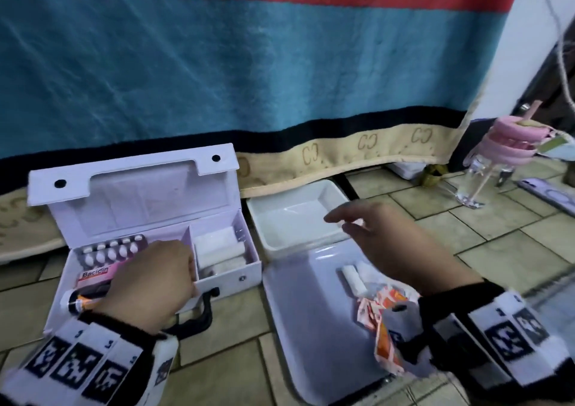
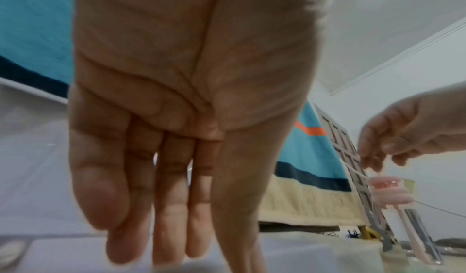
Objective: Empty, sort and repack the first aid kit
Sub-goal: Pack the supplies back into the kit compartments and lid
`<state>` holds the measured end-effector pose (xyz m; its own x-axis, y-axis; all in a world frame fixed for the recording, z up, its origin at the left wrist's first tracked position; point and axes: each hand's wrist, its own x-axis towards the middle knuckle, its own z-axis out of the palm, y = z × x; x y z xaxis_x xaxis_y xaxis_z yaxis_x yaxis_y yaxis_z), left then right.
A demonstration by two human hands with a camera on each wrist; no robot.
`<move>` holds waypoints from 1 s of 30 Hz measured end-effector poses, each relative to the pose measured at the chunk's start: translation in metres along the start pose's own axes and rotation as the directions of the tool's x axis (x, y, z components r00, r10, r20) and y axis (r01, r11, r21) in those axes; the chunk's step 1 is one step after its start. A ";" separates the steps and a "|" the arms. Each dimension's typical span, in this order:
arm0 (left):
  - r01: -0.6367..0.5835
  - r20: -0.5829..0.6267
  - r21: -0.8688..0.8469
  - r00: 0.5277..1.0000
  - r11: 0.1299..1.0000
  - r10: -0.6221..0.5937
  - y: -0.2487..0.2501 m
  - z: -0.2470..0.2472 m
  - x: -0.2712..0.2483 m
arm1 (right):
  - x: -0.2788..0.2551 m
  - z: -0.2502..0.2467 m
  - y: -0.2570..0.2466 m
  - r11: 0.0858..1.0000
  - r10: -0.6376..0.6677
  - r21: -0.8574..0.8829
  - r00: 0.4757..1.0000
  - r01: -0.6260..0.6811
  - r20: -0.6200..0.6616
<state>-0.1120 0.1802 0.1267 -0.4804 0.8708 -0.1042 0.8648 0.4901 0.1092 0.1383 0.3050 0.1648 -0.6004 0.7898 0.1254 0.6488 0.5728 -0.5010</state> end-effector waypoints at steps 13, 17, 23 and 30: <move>-0.752 0.059 0.082 0.658 0.654 0.750 0.184 0.047 0.019 | -0.055 -0.014 0.122 0.944 0.243 -0.238 0.969 -0.228 0.037; -0.728 0.108 0.163 0.684 0.666 0.721 0.196 0.056 0.026 | -0.039 0.000 0.118 0.917 0.139 -0.394 0.976 -0.062 0.169; -0.644 0.201 0.188 0.765 0.742 0.612 0.195 0.057 0.031 | -0.009 0.017 0.118 0.894 0.146 -0.448 0.959 -0.021 0.245; -0.545 0.211 0.118 0.831 0.830 0.515 0.185 0.056 0.024 | 0.003 0.013 0.106 0.909 0.227 -0.404 0.936 -0.105 0.268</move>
<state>0.0445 0.2899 0.0890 0.0771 0.9680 -0.2387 0.9969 -0.0718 0.0308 0.1993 0.3652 0.1004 -0.5396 0.8111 -0.2256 0.8417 0.5258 -0.1229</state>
